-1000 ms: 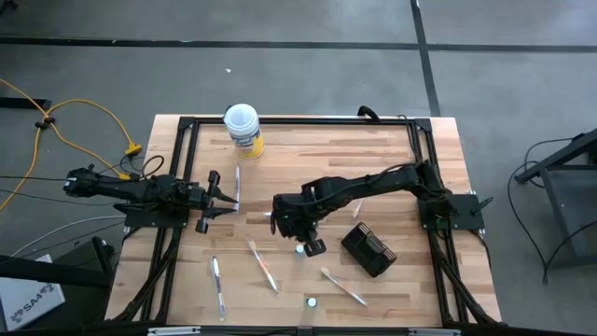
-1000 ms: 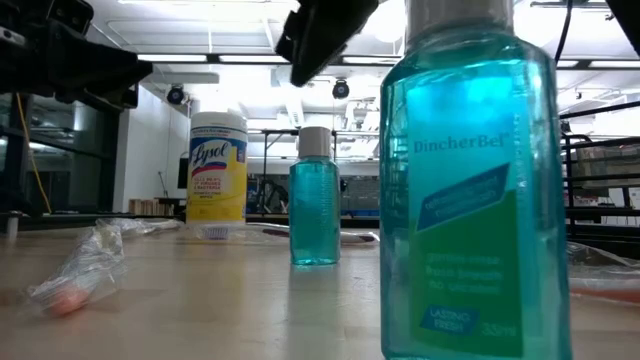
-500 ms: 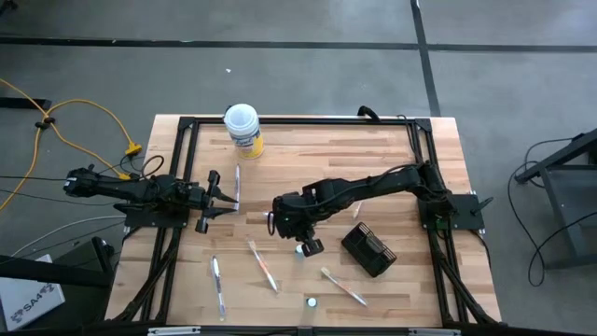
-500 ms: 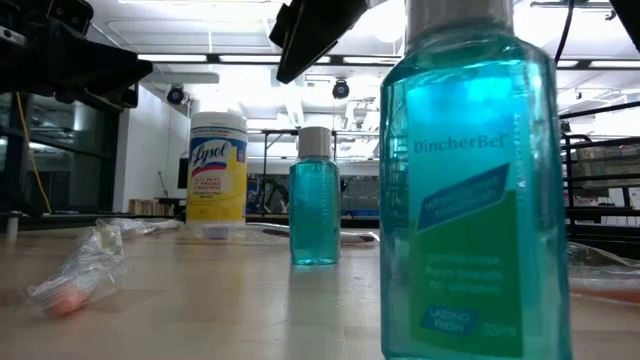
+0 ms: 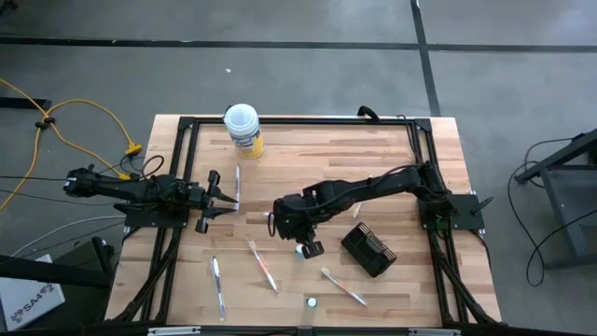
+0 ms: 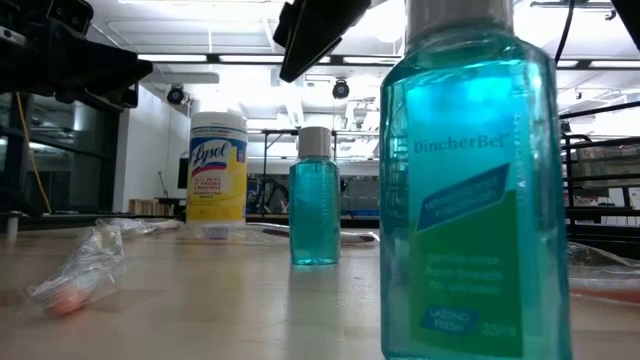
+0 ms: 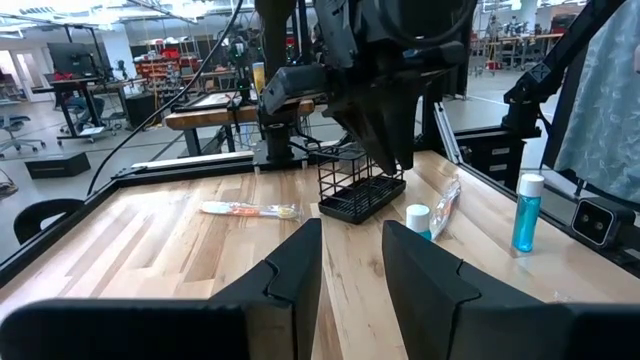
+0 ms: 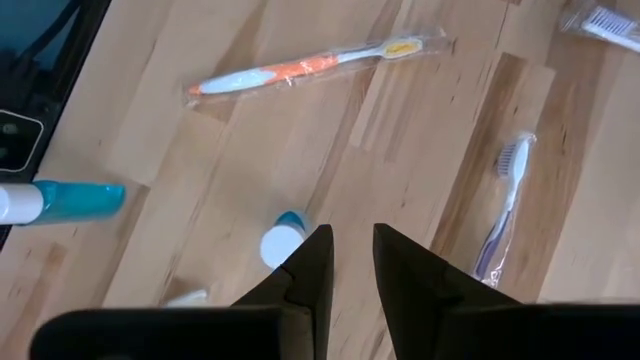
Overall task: Pick & Place toothbrushing station
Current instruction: Put the top blue mouthwash into the wire organizer
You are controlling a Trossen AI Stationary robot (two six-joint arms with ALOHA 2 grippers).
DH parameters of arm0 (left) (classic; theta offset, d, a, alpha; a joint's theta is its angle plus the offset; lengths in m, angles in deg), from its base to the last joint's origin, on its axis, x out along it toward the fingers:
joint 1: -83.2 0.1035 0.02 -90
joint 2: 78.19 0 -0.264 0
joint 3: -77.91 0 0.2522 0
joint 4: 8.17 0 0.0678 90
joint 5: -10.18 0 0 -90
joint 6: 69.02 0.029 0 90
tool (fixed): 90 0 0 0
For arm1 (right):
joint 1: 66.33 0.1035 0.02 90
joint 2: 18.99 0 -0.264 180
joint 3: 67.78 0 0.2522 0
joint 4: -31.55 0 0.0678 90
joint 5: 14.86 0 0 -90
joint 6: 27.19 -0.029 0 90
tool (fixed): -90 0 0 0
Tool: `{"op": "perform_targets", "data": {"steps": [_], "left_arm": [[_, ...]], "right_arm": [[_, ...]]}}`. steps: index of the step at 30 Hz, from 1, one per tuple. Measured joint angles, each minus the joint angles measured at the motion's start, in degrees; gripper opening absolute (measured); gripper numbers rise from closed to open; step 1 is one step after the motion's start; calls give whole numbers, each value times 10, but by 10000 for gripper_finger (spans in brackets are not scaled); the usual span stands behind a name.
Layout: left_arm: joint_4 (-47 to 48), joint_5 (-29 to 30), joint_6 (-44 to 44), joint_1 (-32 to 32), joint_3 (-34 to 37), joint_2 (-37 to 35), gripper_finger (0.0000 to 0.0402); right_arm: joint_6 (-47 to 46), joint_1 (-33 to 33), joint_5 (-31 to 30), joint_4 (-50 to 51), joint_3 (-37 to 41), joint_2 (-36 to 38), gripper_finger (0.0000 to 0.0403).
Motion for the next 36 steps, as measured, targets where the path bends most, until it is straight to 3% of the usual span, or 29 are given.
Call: {"op": "perform_targets", "data": {"steps": [10,22,36], "left_arm": [[0,0,0,0,0,0,103],[0,0,0,0,0,0,103],[0,0,0,0,0,0,103]], "right_arm": [[10,16,-2,2,0,0,69],[10,16,-15,3,1,-4,128],[33,20,2,16,1,-29,132]]}}
